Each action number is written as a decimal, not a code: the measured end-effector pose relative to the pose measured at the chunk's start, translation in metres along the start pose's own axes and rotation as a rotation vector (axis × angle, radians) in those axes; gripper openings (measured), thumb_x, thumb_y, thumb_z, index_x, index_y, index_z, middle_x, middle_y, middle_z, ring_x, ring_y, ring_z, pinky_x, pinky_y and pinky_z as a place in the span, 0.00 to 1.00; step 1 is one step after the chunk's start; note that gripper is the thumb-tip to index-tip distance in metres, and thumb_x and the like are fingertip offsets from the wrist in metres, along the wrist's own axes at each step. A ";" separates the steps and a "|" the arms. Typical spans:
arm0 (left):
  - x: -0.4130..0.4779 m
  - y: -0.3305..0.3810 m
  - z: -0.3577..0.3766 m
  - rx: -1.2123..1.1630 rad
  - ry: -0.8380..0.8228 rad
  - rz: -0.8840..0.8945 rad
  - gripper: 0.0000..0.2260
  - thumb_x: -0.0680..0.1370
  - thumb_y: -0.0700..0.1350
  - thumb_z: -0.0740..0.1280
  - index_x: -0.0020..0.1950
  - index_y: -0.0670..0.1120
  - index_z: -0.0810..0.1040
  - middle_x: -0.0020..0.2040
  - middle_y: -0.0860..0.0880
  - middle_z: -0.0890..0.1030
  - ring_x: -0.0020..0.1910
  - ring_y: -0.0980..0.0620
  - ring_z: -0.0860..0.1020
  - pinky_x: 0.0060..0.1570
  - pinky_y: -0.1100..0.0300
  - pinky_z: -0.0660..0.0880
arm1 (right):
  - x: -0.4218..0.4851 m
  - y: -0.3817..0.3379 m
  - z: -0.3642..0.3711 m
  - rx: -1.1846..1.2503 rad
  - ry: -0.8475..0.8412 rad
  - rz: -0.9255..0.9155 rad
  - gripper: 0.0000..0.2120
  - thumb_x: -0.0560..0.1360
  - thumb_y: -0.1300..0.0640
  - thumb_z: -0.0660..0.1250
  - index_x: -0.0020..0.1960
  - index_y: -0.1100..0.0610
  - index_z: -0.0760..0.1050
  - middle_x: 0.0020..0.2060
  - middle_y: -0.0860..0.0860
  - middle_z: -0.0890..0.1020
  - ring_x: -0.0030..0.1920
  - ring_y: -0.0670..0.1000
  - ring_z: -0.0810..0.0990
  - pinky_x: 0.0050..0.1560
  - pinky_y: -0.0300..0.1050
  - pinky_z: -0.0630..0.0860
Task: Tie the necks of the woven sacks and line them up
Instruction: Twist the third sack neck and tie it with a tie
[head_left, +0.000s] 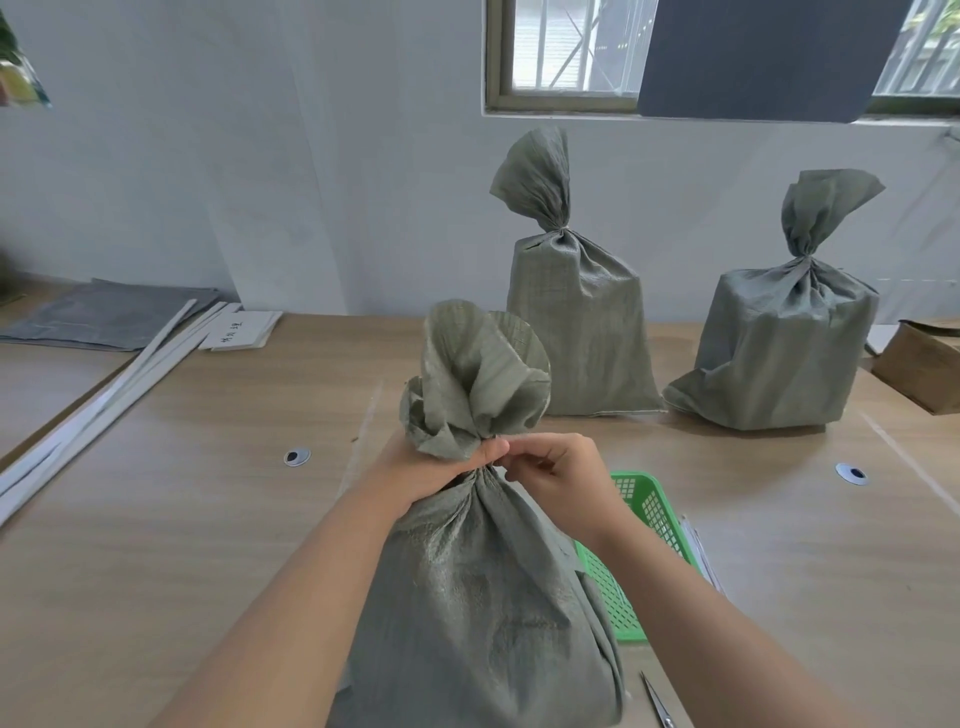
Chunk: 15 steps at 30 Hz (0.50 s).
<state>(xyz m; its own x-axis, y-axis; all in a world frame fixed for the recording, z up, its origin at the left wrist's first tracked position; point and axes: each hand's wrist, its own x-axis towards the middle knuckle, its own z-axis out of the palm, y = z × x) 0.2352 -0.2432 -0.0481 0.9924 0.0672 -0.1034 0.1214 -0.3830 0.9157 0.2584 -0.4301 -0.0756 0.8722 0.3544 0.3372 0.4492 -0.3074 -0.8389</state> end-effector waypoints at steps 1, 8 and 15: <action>0.000 0.003 -0.002 0.028 -0.005 0.006 0.23 0.64 0.64 0.78 0.55 0.56 0.82 0.52 0.58 0.83 0.55 0.57 0.80 0.56 0.58 0.78 | -0.002 0.001 0.001 0.014 -0.001 0.023 0.16 0.72 0.68 0.68 0.49 0.51 0.87 0.39 0.47 0.87 0.42 0.53 0.86 0.47 0.52 0.81; 0.008 0.012 -0.007 0.226 -0.126 0.085 0.27 0.65 0.58 0.77 0.61 0.51 0.78 0.51 0.58 0.79 0.55 0.57 0.77 0.50 0.71 0.70 | -0.010 -0.001 0.007 0.242 -0.035 0.246 0.07 0.69 0.55 0.72 0.42 0.58 0.83 0.34 0.53 0.84 0.35 0.48 0.76 0.37 0.50 0.73; 0.021 0.012 -0.016 0.138 -0.202 0.081 0.25 0.67 0.42 0.81 0.62 0.42 0.79 0.57 0.51 0.82 0.60 0.51 0.80 0.59 0.64 0.77 | -0.015 -0.008 0.005 0.408 -0.069 0.285 0.10 0.76 0.70 0.68 0.51 0.61 0.86 0.42 0.56 0.87 0.39 0.48 0.82 0.45 0.41 0.81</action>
<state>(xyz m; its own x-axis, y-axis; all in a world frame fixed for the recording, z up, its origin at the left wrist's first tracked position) 0.2570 -0.2315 -0.0325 0.9815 -0.1487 -0.1203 0.0297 -0.5030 0.8638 0.2402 -0.4284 -0.0761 0.9281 0.3686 0.0523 0.0701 -0.0350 -0.9969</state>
